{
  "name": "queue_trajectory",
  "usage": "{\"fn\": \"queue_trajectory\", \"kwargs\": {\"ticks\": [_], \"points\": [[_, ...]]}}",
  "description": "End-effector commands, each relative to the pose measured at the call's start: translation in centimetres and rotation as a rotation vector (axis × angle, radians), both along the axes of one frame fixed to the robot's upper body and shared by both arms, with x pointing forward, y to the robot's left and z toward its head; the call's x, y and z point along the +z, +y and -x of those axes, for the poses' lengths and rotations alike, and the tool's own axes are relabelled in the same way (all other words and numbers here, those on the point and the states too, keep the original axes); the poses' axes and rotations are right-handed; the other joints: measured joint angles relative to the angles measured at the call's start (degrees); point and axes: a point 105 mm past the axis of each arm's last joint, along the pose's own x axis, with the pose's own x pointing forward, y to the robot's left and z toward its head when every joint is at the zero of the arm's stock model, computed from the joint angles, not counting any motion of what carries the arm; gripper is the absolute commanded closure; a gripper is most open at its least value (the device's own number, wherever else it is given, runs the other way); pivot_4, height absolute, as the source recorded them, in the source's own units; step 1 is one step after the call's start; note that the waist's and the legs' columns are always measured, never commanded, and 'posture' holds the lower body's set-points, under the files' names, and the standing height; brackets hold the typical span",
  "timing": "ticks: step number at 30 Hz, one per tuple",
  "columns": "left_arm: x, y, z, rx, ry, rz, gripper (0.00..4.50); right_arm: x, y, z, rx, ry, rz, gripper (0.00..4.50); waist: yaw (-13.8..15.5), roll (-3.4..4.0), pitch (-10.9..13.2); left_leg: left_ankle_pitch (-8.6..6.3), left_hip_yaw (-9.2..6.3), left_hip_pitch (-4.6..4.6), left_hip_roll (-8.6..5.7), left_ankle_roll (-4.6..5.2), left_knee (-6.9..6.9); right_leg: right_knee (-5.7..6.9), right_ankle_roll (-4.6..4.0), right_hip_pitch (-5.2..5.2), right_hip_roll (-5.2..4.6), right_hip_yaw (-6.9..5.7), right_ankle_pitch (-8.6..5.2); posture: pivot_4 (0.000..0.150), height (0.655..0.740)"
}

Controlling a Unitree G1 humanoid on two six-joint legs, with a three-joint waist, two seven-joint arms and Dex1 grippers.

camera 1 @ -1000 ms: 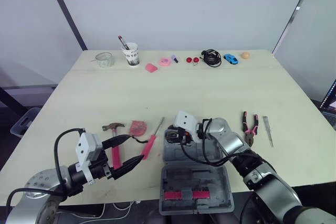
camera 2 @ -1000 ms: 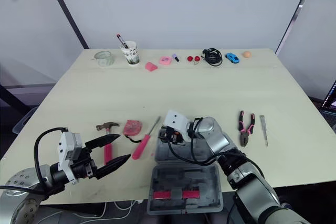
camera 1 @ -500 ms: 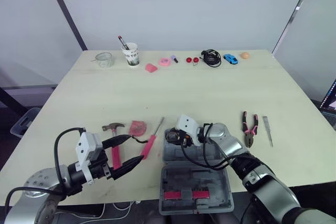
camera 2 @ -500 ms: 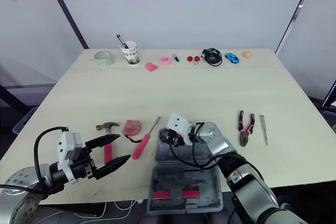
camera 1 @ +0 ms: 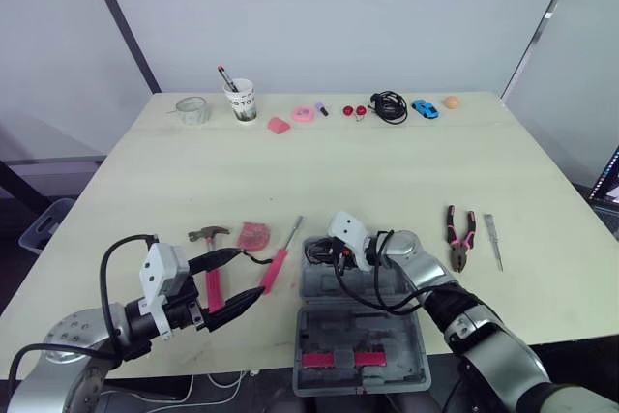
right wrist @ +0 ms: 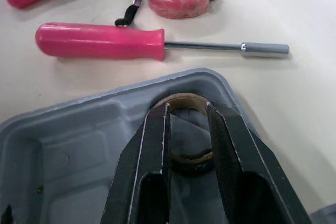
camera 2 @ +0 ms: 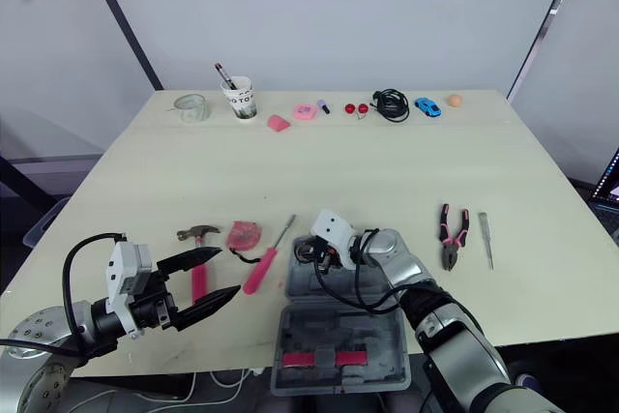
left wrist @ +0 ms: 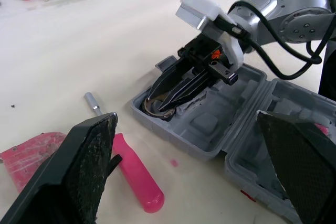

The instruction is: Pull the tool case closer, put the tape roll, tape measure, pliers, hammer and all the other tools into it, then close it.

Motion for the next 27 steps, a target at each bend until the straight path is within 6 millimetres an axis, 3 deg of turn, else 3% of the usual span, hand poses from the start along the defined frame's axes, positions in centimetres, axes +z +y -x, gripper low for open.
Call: {"fn": "queue_trajectory", "kwargs": {"ticks": [1, 8, 11, 16, 21, 24, 27], "points": [[0.3, 0.1, -0.1, -0.007, -0.015, -0.012, 0.00, -0.4, -0.3, -0.3, -0.027, 0.031, -0.012, 3.36, 0.0, -0.01, 0.0, 0.00, 0.00, 0.02, 0.00, 0.00, 0.00, 0.01, 0.00, 0.01, 0.00, 0.00, 0.00, 0.150, 0.7400], [0.3, 0.1, 0.0, -0.008, -0.014, -0.013, 0.00, -2.1, -0.8, 0.3, -0.034, 0.104, 0.020, 3.36, 0.0, -0.01, 0.0, 0.00, 0.02, 0.12, 0.01, 0.00, 0.00, 0.08, -0.01, 0.06, 0.00, 0.03, -0.01, 0.150, 0.7400], [0.3, 0.1, 0.0, -0.008, -0.015, -0.012, 0.00, -1.9, -0.8, 0.3, -0.029, 0.091, 0.021, 3.36, 0.0, 0.00, 0.0, 0.00, 0.02, 0.18, 0.02, 0.00, 0.00, 0.09, -0.01, 0.11, 0.00, 0.04, -0.01, 0.150, 0.7400], [0.3, 0.0, 0.0, -0.005, -0.019, 0.001, 0.00, 1.1, -0.6, 0.0, -0.001, 0.022, -0.068, 3.36, 0.1, 0.01, 0.0, 0.00, 0.02, 0.21, 0.14, 0.00, 0.00, 0.09, -0.01, 0.11, 0.00, 0.05, -0.01, 0.150, 0.7400], [0.7, 0.1, -0.2, 0.016, -0.043, 0.038, 0.00, 5.4, -1.2, 0.5, 0.013, -0.053, -0.203, 3.36, 0.1, 0.02, 0.0, 0.00, 0.02, 0.08, 0.18, 0.00, 0.00, 0.06, 0.00, 0.07, -0.02, 0.04, 0.00, 0.150, 0.7400], [0.8, 0.3, -0.3, 0.039, -0.047, 0.049, 0.00, 7.8, -2.5, 1.1, -0.024, -0.115, -0.295, 3.36, 0.1, 0.01, 0.0, 0.00, 0.00, 0.09, 0.22, 0.00, 0.01, 0.07, 0.00, 0.06, -0.01, 0.04, 0.00, 0.150, 0.7400], [1.1, 0.9, -0.6, 0.089, -0.062, 0.072, 0.00, 8.7, -5.2, 1.5, -0.107, -0.184, -0.319, 3.36, 0.4, 0.00, 0.0, 0.00, 0.00, 0.09, 0.23, 0.00, 0.00, 0.07, 0.00, 0.07, 0.00, 0.02, -0.01, 0.150, 0.7400]]}}
